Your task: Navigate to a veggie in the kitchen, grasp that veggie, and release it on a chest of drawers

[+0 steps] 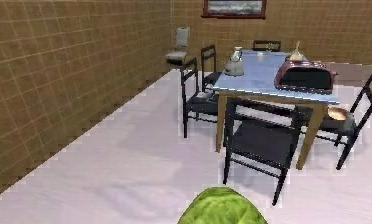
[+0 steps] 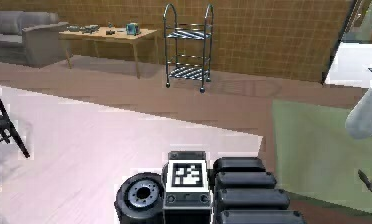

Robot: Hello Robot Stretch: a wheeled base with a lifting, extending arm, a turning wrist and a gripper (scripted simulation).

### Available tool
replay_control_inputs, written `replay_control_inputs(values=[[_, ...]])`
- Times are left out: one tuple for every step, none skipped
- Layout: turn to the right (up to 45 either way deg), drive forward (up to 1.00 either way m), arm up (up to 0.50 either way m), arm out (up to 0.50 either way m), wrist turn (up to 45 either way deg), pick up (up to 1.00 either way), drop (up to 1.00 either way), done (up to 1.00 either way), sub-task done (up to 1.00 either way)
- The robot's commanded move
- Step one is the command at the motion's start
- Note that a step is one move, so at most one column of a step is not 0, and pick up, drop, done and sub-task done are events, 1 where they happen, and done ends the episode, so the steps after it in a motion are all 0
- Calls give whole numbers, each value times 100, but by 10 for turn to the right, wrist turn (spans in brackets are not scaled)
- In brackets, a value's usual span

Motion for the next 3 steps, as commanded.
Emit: replay_control_inputs(values=[[0,10,0,0,0,0,0,0,0],[420,0,0,0,0,0,0,0,0],[0,65,0,0,0,0,0,0,0]])
